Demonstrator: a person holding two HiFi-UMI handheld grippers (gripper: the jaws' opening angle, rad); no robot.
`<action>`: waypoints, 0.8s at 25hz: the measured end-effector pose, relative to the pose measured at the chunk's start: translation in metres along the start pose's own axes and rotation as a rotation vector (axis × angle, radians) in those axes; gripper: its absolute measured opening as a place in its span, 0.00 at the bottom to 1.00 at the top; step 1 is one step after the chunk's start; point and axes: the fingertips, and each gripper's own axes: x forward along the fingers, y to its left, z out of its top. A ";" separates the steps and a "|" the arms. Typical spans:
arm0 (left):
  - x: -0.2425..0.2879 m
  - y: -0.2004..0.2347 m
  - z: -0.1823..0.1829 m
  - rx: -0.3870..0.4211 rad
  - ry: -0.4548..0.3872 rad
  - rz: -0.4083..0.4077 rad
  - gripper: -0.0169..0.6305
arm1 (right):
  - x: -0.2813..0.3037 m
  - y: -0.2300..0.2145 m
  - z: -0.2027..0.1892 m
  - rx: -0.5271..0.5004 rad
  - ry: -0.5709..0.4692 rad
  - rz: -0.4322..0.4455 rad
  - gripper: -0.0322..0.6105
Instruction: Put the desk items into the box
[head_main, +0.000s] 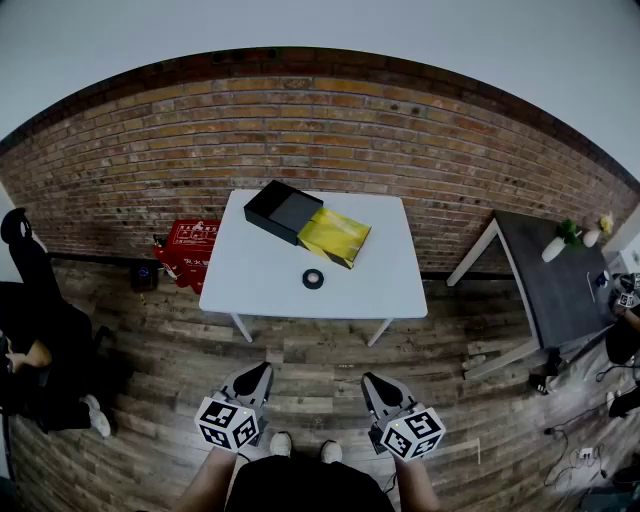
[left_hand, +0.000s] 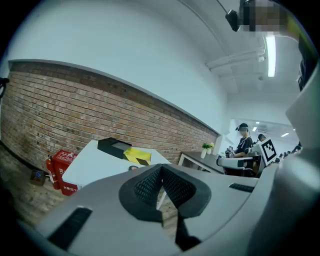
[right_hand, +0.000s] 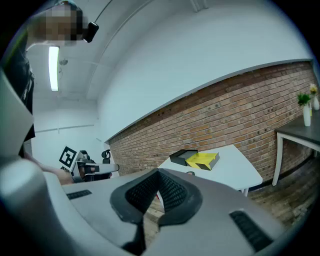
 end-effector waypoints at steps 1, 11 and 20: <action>-0.001 0.004 0.001 0.003 0.000 0.002 0.05 | 0.002 0.002 0.000 0.002 -0.002 0.000 0.08; -0.003 0.025 0.007 0.008 0.000 -0.025 0.05 | 0.011 0.010 0.001 -0.003 -0.007 -0.035 0.08; -0.004 0.043 0.011 0.000 -0.007 -0.050 0.05 | 0.022 0.016 0.000 -0.014 -0.003 -0.063 0.08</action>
